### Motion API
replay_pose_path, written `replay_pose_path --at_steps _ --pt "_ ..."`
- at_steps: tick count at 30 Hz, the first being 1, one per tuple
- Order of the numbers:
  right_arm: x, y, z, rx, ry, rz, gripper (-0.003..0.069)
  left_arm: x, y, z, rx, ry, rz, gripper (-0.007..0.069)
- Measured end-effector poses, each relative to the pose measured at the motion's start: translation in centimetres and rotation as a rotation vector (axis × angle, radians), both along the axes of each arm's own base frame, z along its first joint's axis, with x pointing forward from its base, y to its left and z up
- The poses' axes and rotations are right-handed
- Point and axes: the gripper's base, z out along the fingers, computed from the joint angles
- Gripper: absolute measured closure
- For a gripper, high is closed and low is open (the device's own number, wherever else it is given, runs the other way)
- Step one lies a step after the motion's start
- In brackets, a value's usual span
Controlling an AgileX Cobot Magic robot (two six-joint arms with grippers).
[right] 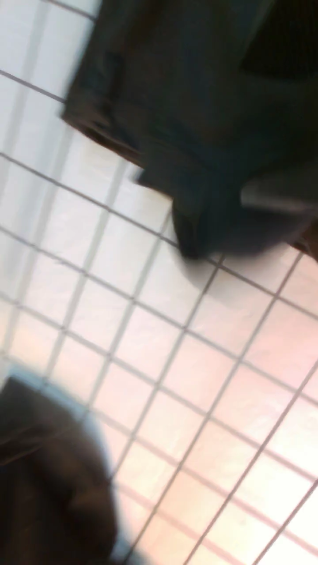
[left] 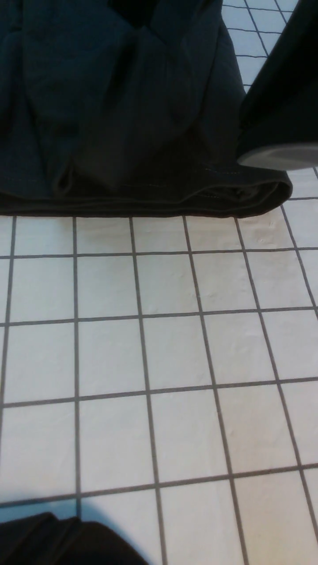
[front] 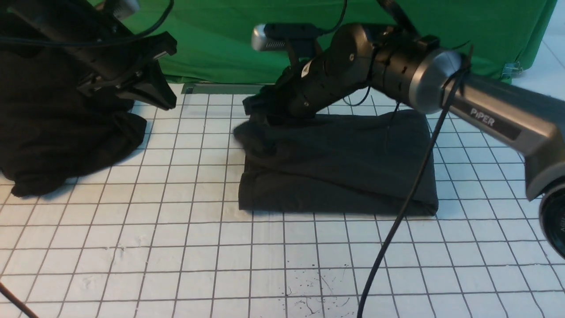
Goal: Fold a long-sleeved shirt over a white checkered tablecloth.
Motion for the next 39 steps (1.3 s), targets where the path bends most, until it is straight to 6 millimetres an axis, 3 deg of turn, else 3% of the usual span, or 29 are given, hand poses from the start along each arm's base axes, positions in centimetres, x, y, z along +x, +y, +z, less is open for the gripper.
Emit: replay_pose_path --at_steps 3,5,7,13,16,18,21,23,25,26,27,28,29,34,39 --pt "-0.1 -0.4 -0.2 -0.026 0.048 0.01 0.012 -0.1 0.0 0.1 0.0 0.0 0.001 0.0599" --pt "-0.3 -1.0 0.9 -0.041 0.075 0.02 0.0094 -0.5 0.0 0.1 0.0 0.004 0.001 0.0594" --pt "-0.8 -2.6 3.5 -0.074 0.12 0.046 0.0099 -1.6 0.0 0.3 -0.001 0.02 0.0 0.0577" --pt "-2.5 -11.0 12.4 -0.212 0.081 -0.014 0.0127 -5.4 -1.2 -1.4 -0.025 0.113 -0.049 0.0461" --pt "-3.4 -14.1 14.5 -0.237 0.049 -0.077 0.0127 -6.1 -2.9 -2.9 -0.019 0.14 -0.084 0.0386" --pt "-4.2 -15.7 14.6 -0.25 0.065 -0.104 0.012 -6.3 -3.8 -3.7 -0.009 0.141 -0.097 0.0345" --pt "-5.6 -17.5 12.2 -0.296 0.173 -0.122 0.0079 -6.8 -6.7 -5.3 0.014 0.15 -0.158 0.0239" --pt "-6.3 -18.0 8.6 -0.338 0.287 -0.117 0.005 -6.6 -8.7 -6.1 0.024 0.121 -0.187 0.0188" --pt "-6.4 -18.1 6.4 -0.352 0.326 -0.118 0.0041 -6.4 -9.7 -6.6 0.028 0.101 -0.195 0.0174" --pt "-6.6 -18.2 3.6 -0.362 0.37 -0.129 0.0038 -6.2 -10.5 -7.3 0.033 0.088 -0.201 0.0162" --pt "-6.5 -18.2 1.8 -0.362 0.379 -0.138 0.0037 -6.0 -11.1 -8.0 0.038 0.089 -0.206 0.0158" --pt "-6.6 -18.3 1.5 -0.366 0.389 -0.136 0.0037 -6.0 -11.1 -8.3 0.041 0.092 -0.207 0.0157" --pt "-6.6 -18.3 -1.0 -0.37 0.407 -0.147 0.0041 -5.7 -11.5 -9.3 0.05 0.102 -0.208 0.0158" --pt "-6.0 -18.2 -4.7 -0.388 0.451 -0.15 0.0077 -4.9 -11.6 -11.9 0.069 0.126 -0.18 0.0187" --pt "-5.0 -18.0 -6.8 -0.388 0.427 -0.161 0.0088 -4.2 -11.7 -13.1 0.069 0.097 -0.146 0.0267"
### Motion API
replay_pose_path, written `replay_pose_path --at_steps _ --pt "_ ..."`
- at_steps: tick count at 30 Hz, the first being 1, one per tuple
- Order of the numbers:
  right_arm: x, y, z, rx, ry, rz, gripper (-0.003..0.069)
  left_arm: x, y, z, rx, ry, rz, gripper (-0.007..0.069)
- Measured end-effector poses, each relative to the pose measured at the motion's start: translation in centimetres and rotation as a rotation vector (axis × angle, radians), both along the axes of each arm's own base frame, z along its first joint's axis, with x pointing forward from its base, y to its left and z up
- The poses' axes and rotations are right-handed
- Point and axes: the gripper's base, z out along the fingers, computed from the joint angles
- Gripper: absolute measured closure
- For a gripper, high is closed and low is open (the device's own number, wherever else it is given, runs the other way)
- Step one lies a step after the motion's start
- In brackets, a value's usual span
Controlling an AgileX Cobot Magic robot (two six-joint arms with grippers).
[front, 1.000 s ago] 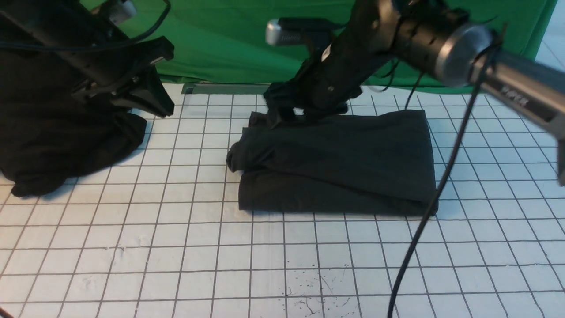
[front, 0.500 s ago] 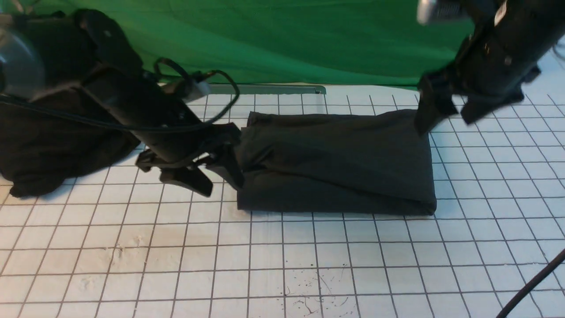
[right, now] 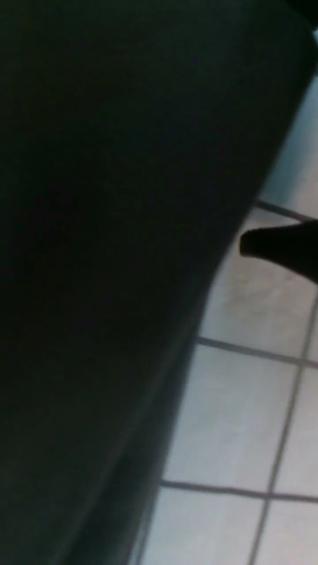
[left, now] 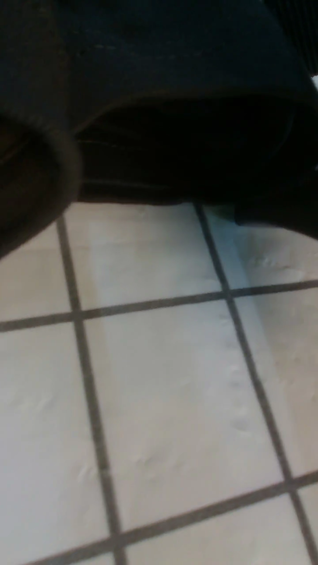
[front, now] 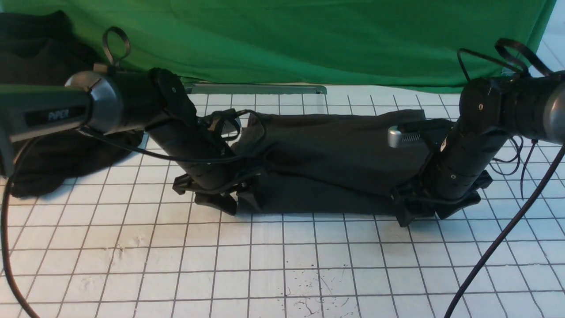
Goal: Fold a long-sleeved shirt over a white checkered tablecloth.
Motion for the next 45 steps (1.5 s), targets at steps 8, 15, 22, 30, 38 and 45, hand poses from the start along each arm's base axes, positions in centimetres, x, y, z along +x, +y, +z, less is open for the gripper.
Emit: replay_pose_path --at_steps 8,15,22,30,38,45 --pt "0.3 -0.1 -0.2 -0.016 -0.029 0.043 0.0382 0.3 -0.4 0.2 -0.057 -0.012 0.043 0.0538" --pt "-0.7 -0.4 0.8 -0.044 0.036 0.127 0.0597 -0.9 -0.6 1.2 -0.079 0.057 -0.021 0.0614" --pt "-4.1 -1.2 4.7 -0.056 0.17 0.144 0.0597 -5.1 -2.3 6.3 -0.06 0.068 -0.14 0.0614" --pt "-9.9 -1.7 1.8 -0.057 0.218 0.118 0.0597 -10.4 -3.5 2.2 0.08 0.154 -0.152 0.0614" --pt "-11.5 -2.2 -0.2 -0.046 0.183 0.074 0.058 -10.9 -3.0 0.8 0.086 0.146 -0.118 0.0614" --pt "-11.7 -2.4 -0.4 -0.052 0.18 0.067 0.0307 -11.1 -3.1 0.7 0.089 0.156 -0.123 0.0583"
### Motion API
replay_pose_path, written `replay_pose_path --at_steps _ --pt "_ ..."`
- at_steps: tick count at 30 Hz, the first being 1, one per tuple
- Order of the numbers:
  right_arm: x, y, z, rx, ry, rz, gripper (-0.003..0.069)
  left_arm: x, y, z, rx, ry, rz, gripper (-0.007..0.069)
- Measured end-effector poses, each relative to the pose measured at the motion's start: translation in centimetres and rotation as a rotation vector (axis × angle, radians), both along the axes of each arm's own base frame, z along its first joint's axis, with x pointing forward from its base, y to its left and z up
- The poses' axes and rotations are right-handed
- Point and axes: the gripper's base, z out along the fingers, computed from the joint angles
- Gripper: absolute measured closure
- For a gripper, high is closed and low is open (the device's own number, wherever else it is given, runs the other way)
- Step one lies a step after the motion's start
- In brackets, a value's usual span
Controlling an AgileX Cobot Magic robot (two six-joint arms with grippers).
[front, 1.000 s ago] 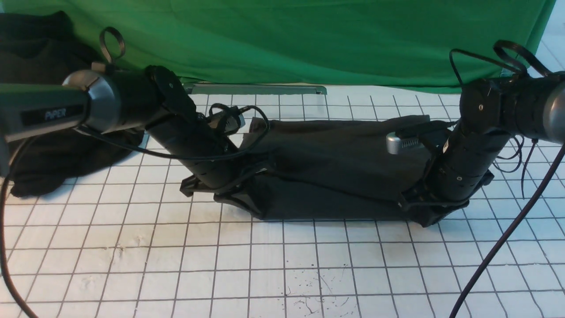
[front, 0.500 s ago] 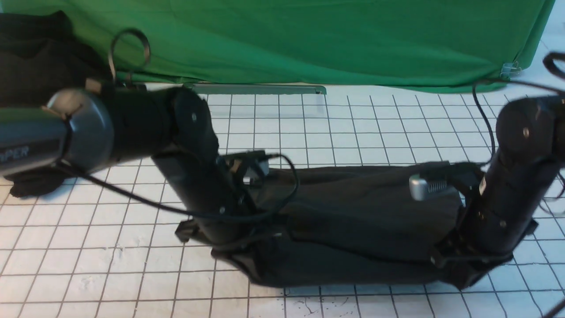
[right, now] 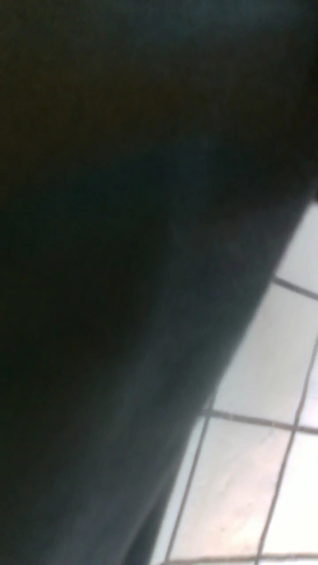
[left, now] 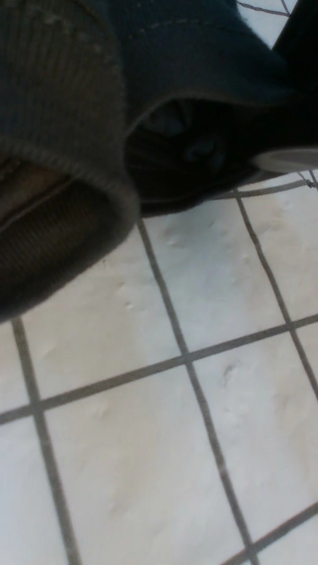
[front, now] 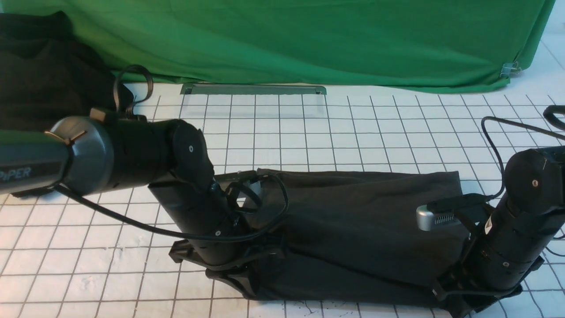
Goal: Fold a long-sleeved shirt over a white checkered tablecloth.
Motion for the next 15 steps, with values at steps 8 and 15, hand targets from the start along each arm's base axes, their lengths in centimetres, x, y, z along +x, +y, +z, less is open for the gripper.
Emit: replay_pose_path --at_steps 8,15 --pt "-0.6 -0.4 3.7 -0.008 -0.028 0.047 0.0059 -1.0 0.4 3.4 -0.018 -0.021 -0.02 0.031" --pt "-4.7 -2.2 10.6 -0.017 -0.172 0.088 0.0427 -3.1 1.6 8.1 -0.048 -0.101 -0.059 0.0103"
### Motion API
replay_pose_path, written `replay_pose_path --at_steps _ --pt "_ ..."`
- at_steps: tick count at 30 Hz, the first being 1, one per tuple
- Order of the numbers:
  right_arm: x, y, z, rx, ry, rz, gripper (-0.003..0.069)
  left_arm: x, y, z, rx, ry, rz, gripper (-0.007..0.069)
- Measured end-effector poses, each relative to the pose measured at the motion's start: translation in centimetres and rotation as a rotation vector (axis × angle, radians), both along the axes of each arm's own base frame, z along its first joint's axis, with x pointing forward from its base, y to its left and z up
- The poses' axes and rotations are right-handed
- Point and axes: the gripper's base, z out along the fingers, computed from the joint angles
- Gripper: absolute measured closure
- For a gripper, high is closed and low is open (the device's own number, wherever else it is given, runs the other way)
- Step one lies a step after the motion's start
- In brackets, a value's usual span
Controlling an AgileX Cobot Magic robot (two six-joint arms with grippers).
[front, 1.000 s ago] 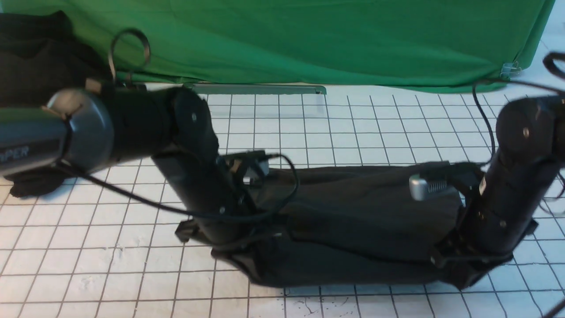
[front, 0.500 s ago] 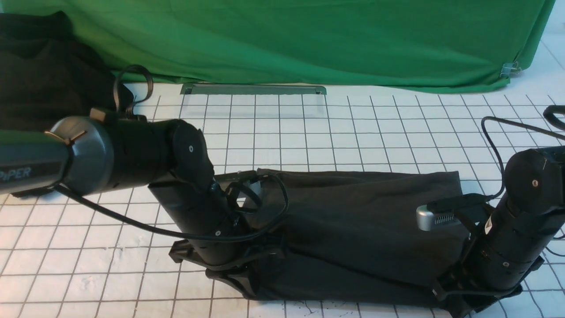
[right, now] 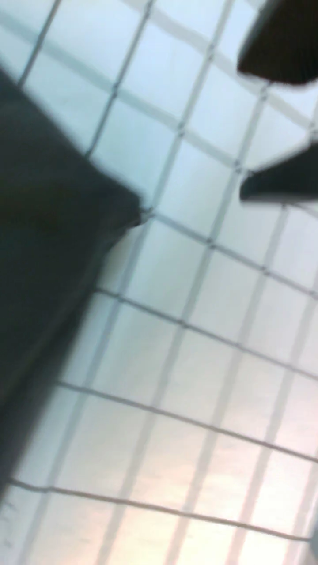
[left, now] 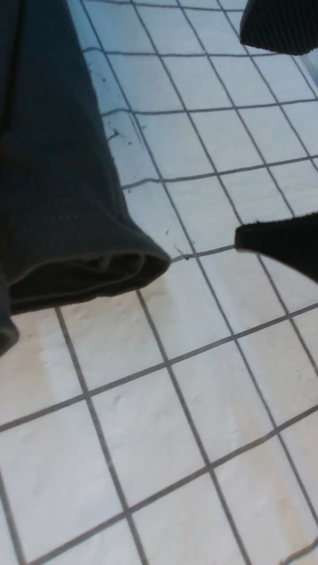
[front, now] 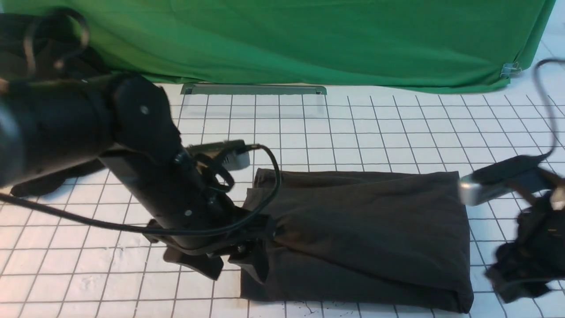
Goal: Fold a long-sleeved shirt over a white checkered tablecloth.
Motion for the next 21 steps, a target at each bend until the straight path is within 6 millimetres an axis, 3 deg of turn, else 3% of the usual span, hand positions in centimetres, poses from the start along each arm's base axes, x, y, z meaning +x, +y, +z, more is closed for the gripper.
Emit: replay_pose_path --at_steps 3,5,6,7,10,11,13,16,21 --pt "-3.2 -1.1 3.7 0.044 -0.137 -0.012 0.0601 -0.7 0.4 1.6 -0.021 -0.045 -0.003 0.0072" --pt "-4.3 -1.5 4.9 0.07 -0.206 -0.019 0.0627 -0.9 0.5 2.0 -0.027 -0.056 -0.004 0.0071" --pt "-6.6 -2.3 7.1 0.122 -0.353 -0.021 0.0646 -1.2 0.6 2.5 -0.035 -0.072 -0.004 0.0071" --pt "-6.9 -2.4 7.4 0.129 -0.371 -0.021 0.0649 -1.2 0.6 2.5 -0.035 -0.072 -0.004 0.0071" --pt "-11.8 -4.2 11.0 0.251 -0.748 -0.01 0.0657 -1.3 0.7 2.9 -0.041 -0.093 -0.004 0.0077" --pt "-12.2 -4.3 11.0 0.253 -0.759 -0.007 0.0657 -1.3 0.7 2.9 -0.042 -0.096 -0.005 0.0078" --pt "-14.3 -5.0 11.7 0.297 -0.944 0.013 0.0657 -1.2 0.7 2.9 -0.045 -0.108 -0.005 0.0088" --pt "-16.9 -5.9 10.4 0.337 -1.156 0.035 0.0657 -1.0 0.7 3.0 -0.05 -0.124 -0.004 0.0108" --pt "-16.7 -5.9 6.2 0.362 -1.251 0.031 0.0657 -0.9 0.6 3.0 -0.052 -0.134 -0.007 0.0147"
